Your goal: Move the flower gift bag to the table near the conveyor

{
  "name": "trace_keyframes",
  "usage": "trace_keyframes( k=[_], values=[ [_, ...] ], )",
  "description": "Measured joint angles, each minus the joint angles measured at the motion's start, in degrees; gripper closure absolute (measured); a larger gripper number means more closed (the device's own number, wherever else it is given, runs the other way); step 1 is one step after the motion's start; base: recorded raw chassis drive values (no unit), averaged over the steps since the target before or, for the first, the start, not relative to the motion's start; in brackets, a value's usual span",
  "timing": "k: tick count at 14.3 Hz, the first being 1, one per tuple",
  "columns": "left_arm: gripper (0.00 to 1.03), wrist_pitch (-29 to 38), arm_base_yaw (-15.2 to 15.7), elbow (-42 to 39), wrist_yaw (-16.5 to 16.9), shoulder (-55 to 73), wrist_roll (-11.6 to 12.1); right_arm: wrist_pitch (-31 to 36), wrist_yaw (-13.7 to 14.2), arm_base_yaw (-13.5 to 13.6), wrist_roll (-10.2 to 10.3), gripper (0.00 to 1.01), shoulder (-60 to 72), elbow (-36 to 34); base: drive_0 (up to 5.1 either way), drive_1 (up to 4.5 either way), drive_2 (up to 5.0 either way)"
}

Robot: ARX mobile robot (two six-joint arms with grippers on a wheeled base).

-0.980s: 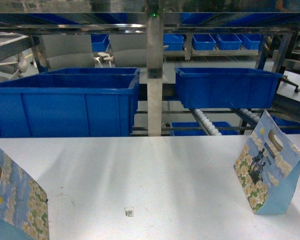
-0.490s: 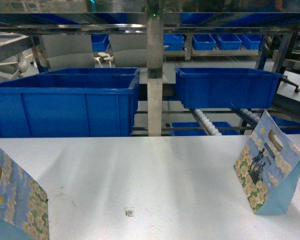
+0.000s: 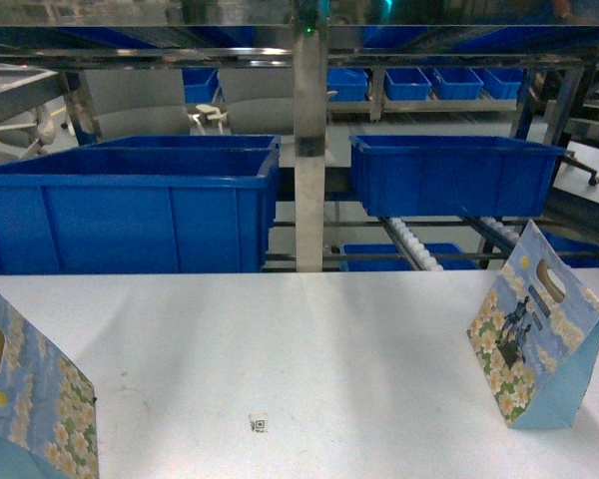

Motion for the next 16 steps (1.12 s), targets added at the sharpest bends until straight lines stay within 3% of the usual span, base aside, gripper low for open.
trace_keyframes(
  k=[2,3,4,5,7,8,10,12,16],
  values=[
    [0.88,-2.6,3.4,0.0,3.6,-3.1,0.0,-1.5,0.0,-0.1,0.0,0.91,-2.7,-0.8,0.0,0.0,0.0],
    [1.01,-10.1,4.6,0.0,4.7,-7.9,0.0,-2.2,0.0,-0.1,-0.2,0.99,-3.8,-1.2,0.0,0.0,0.0],
    [1.01,-13.5,10.0,0.0,11.0,-12.9,0.2,-3.1,0.0,0.0,-0.2,0.99,-5.0,-1.6,0.0,0.0,0.0],
    [1.01,-13.7,12.2,0.0,12.5,-13.0,0.3,-3.4,-0.1,-0.1,-0.2,0.99,-7.6,-3.1,0.0,0.0,0.0],
    [1.01,-13.4,12.1,0.0,12.6,-13.0,0.3,-15.9,0.0,-0.3,-0.2,0.99,-19.3,-3.1,0.0,0.0,0.0],
    [0.87,-13.6,12.1,0.0,12.6,-13.0,0.3,-15.6,0.0,-0.3,-0.2,0.8,-19.4,-3.1,0.0,0.0,0.0],
    [0.69,-13.5,12.1,0.0,12.6,-13.0,0.3,-15.5,0.0,-0.3,-0.2,0.62,-19.4,-3.1,0.0,0.0,0.0],
    [0.44,-13.5,12.1,0.0,12.6,-13.0,0.3,-15.5,0.0,-0.3,-0.2,0.36,-19.4,-3.1,0.0,0.0,0.0],
    [0.28,-13.5,12.1,0.0,12.6,-13.0,0.3,-15.5,0.0,-0.3,-0.2,0.2,-19.4,-3.1,0.0,0.0,0.0]
  ],
)
